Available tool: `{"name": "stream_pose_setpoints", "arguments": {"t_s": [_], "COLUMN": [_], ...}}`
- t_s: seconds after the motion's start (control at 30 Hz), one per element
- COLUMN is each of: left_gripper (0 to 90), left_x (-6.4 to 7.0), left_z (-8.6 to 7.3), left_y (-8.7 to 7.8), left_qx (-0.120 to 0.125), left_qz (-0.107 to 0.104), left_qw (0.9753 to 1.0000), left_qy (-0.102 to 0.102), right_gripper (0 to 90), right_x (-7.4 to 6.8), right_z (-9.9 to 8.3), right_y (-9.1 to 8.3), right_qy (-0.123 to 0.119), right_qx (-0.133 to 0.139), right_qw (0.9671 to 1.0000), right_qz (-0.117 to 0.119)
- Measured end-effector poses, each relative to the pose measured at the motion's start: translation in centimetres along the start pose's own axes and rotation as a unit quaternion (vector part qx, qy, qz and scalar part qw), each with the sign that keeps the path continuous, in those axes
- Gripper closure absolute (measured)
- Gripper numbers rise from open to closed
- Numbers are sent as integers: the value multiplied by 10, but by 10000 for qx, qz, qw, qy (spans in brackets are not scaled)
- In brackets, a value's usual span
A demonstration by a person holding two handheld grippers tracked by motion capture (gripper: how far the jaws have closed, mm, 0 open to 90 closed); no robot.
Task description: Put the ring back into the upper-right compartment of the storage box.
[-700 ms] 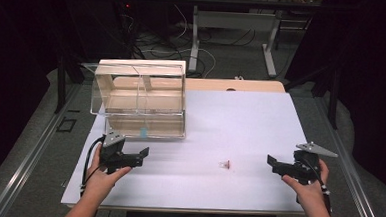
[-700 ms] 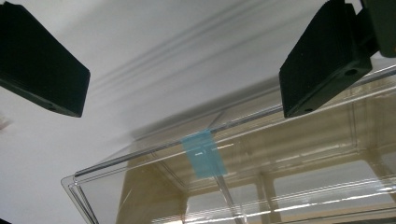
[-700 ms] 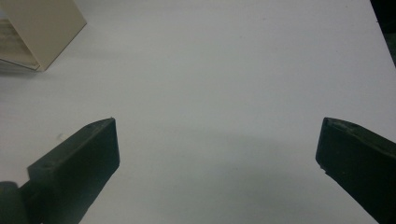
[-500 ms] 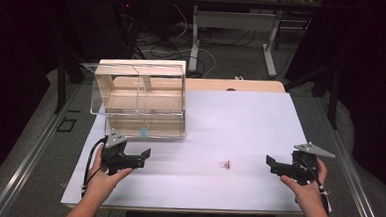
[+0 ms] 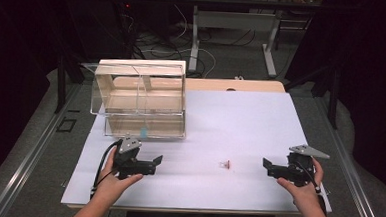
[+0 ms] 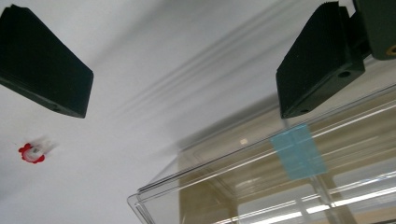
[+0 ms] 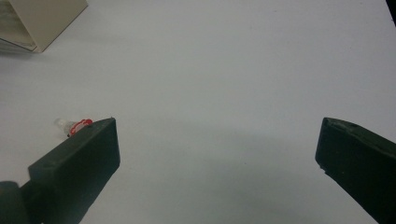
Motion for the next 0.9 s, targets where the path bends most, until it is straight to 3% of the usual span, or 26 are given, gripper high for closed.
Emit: {"name": "stream_pose_setpoints", "arguments": {"t_s": [0.37,0.9], "left_gripper": [40,54], "left_x": [21,62], "left_z": [10,40], "left_y": [11,38], "left_qx": [0,155], "left_qz": [-183,-518], "left_qw": [9998,9982], "left_qy": [-66,275], "right_gripper": [0,0], "right_x": [-2,-2], "right_z": [-1,0], "right_y": [4,4], "right_qy": [-21,-62], "right_qx": [-46,-9], "right_qw": [9999,9999], "right_qz": [91,103]}}
Point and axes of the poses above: each handheld gripper's, and its own axes: y roughly forward along the jaws, z roughly out of its top, x roughly to its right, the point moved 6 cm from there along y, roughly forward along the jaws, and after that the axes turned 4 degrees about z, right-handed, at the moved point
